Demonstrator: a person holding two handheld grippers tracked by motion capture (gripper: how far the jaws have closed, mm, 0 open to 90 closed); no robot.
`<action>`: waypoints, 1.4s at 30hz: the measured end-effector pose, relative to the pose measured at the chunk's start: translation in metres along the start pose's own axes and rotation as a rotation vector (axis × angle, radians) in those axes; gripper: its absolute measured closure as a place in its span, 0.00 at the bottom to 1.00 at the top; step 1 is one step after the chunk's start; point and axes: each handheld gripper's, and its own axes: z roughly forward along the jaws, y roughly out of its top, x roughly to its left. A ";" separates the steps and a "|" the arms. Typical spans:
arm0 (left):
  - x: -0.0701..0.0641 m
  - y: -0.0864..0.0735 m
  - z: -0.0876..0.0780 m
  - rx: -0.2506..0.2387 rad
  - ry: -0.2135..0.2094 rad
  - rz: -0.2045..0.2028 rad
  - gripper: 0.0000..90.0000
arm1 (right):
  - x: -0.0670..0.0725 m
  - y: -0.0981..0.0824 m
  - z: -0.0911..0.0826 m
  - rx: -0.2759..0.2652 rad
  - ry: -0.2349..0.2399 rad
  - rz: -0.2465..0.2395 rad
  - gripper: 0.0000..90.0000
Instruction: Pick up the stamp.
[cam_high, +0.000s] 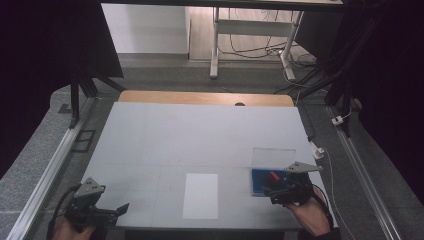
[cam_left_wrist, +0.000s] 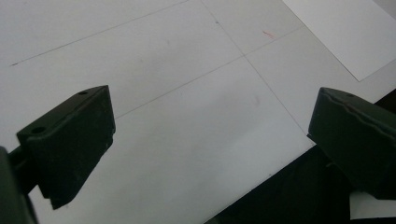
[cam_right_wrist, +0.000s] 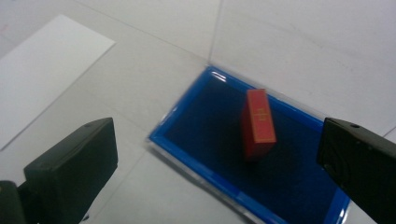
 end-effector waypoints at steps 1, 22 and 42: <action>0.000 0.000 0.000 0.000 0.000 0.000 0.01 | -0.002 0.001 0.002 0.003 -0.001 0.001 0.00; 0.000 0.001 0.001 0.001 -0.004 0.003 0.01 | -0.023 0.013 0.019 0.080 -0.009 -0.050 0.44; 0.001 0.001 0.001 0.002 -0.008 0.004 0.02 | -0.027 0.016 0.020 0.110 0.022 -0.057 0.88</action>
